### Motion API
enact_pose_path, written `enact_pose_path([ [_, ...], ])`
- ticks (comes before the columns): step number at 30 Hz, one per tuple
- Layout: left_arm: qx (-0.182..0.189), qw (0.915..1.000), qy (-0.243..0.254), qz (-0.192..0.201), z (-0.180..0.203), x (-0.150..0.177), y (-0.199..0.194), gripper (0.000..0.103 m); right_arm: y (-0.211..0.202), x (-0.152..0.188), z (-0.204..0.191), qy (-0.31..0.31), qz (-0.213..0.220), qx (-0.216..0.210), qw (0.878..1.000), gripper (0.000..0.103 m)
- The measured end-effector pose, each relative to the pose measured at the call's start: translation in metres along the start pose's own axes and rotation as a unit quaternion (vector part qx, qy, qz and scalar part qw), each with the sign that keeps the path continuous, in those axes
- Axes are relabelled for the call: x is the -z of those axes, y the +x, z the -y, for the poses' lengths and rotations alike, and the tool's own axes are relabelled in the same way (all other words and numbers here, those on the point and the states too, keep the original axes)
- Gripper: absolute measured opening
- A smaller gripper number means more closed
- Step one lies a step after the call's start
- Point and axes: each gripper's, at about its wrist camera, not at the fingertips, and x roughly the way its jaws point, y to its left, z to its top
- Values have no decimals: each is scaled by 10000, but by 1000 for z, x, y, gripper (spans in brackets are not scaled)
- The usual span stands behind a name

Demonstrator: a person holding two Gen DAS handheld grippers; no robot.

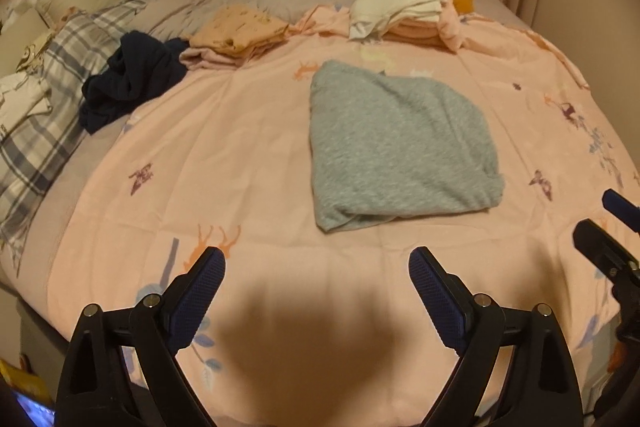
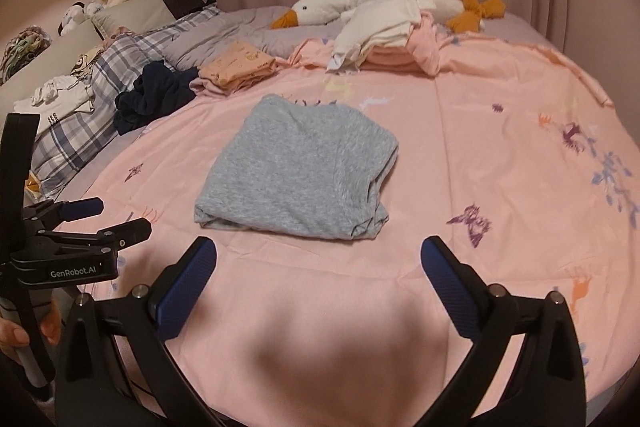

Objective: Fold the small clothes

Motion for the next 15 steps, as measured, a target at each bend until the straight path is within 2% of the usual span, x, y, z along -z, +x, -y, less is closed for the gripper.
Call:
enact_pose_path([
  [15, -46, 10000, 28, 71, 6, 3, -5, 93, 3, 6, 0, 107, -89, 18, 9999, 103],
])
